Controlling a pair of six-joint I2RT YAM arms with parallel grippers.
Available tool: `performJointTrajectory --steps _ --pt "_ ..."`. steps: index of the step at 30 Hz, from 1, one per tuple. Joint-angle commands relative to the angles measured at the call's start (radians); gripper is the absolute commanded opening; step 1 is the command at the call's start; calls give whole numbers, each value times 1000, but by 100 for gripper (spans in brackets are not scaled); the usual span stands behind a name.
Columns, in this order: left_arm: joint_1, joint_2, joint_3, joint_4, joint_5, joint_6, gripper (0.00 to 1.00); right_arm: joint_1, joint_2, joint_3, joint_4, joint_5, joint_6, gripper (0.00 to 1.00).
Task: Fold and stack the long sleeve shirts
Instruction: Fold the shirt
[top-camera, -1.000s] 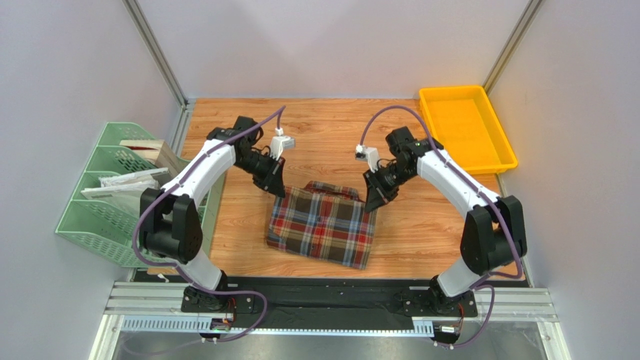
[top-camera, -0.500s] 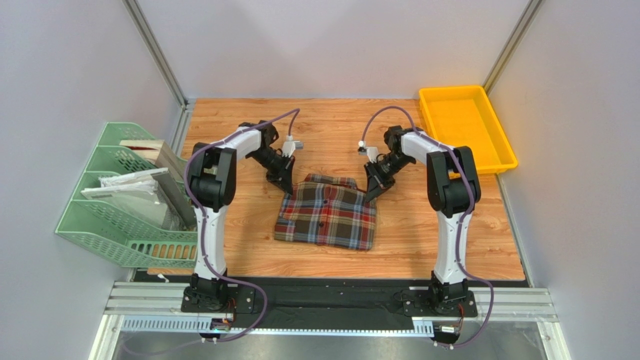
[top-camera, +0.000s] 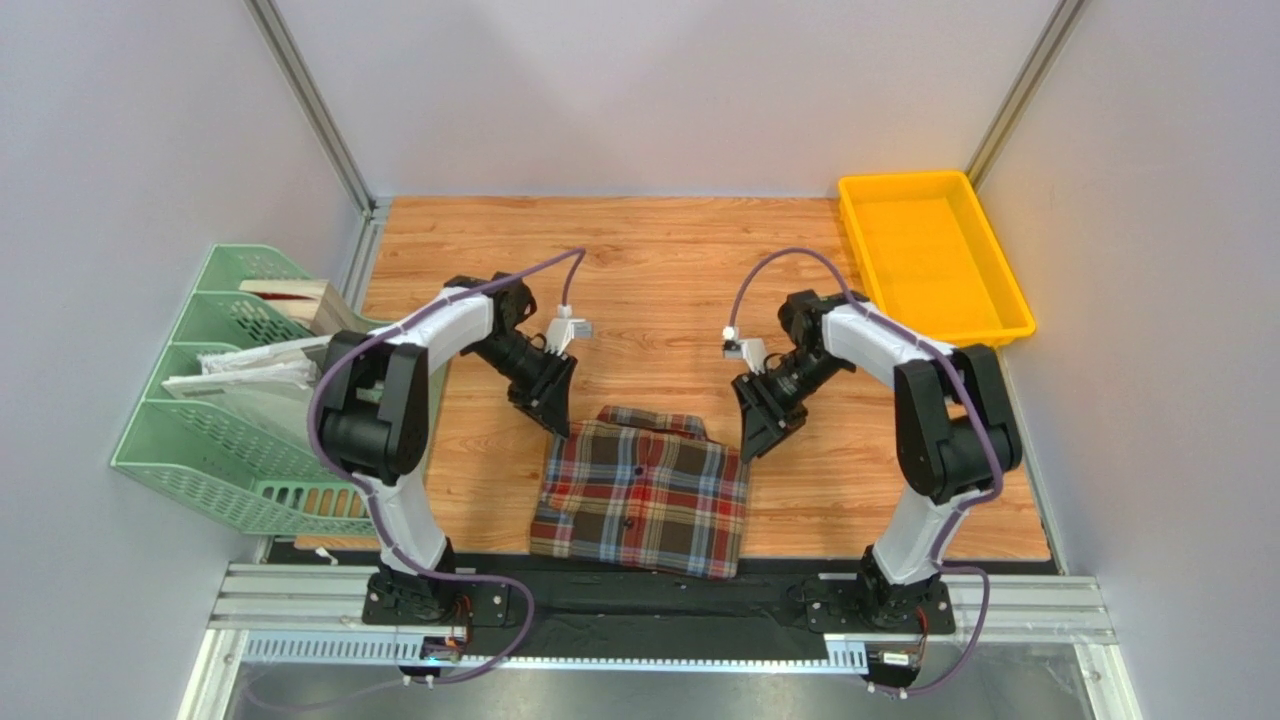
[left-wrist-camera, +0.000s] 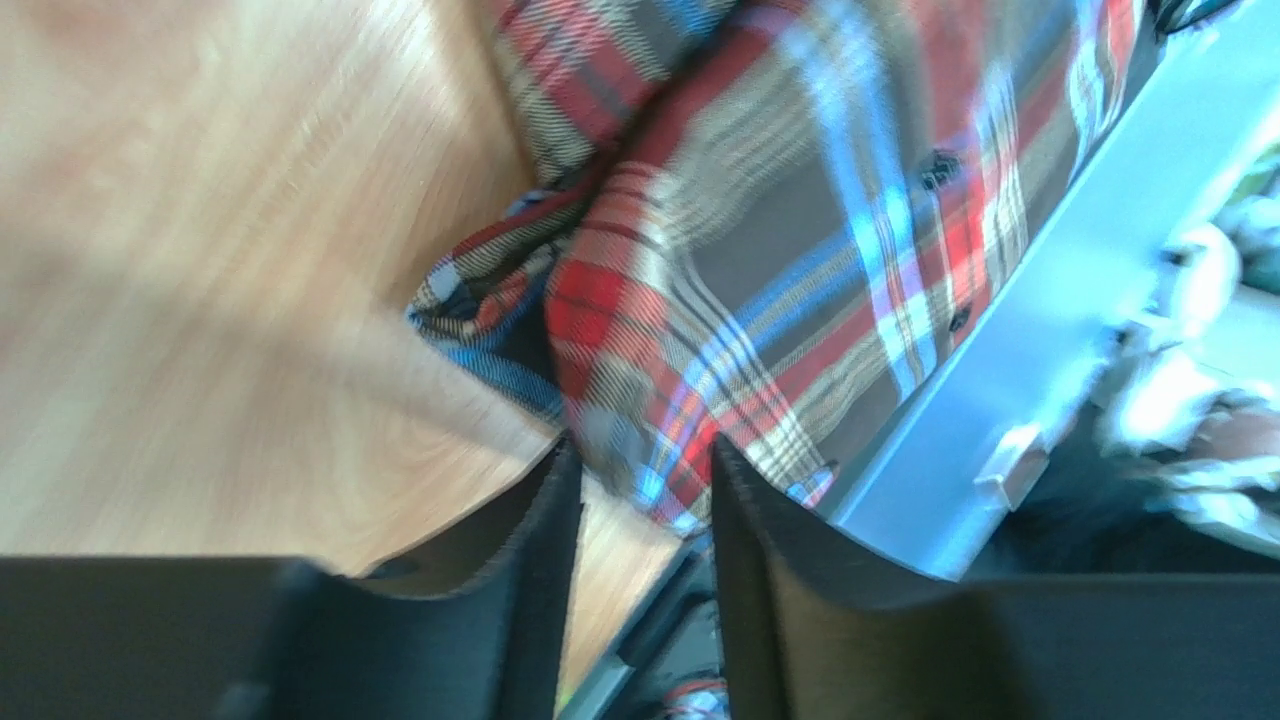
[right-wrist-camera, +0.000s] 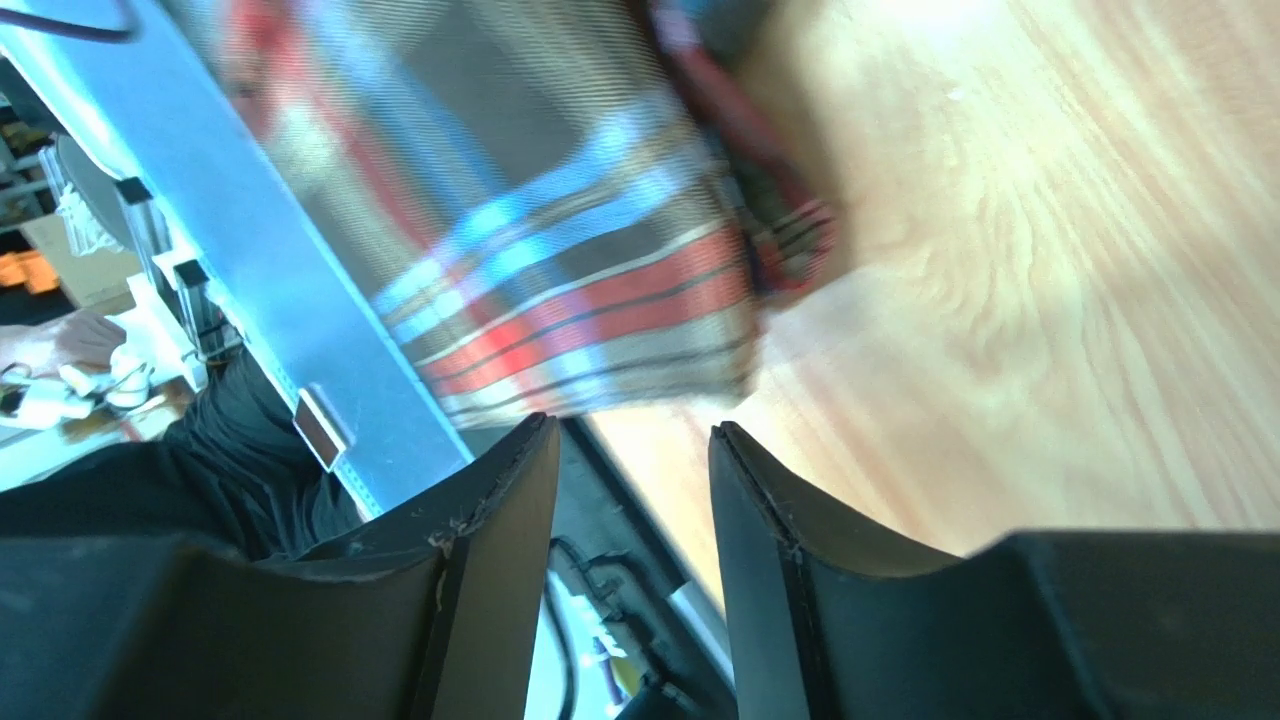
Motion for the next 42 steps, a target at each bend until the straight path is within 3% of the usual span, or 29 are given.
performJointTrajectory --steps 1,3,4,8,15,22,31,38,41,42 --pt "5 -151 90 -29 26 230 54 -9 -115 135 -92 -121 -10 47" --pt "-4 -170 131 -33 79 324 60 -6 -86 188 -22 -164 51 43" --pt "-14 -171 140 -38 108 361 71 -3 -67 207 4 -219 108 41" --pt "-130 -158 135 57 150 452 71 36 65 280 167 -293 295 27" --pt "-284 -101 110 223 101 524 70 115 220 319 394 -302 459 18" --pt "-370 -10 142 208 -28 617 70 138 333 333 428 -294 504 15" --pt "-434 95 225 94 -95 669 68 167 416 336 440 -279 501 13" --pt "-449 103 233 50 -86 705 50 167 448 331 428 -258 479 11" --pt "-449 94 246 7 -69 709 30 167 447 331 418 -254 469 11" --pt "-448 88 251 0 -69 699 13 167 447 330 415 -253 469 11"
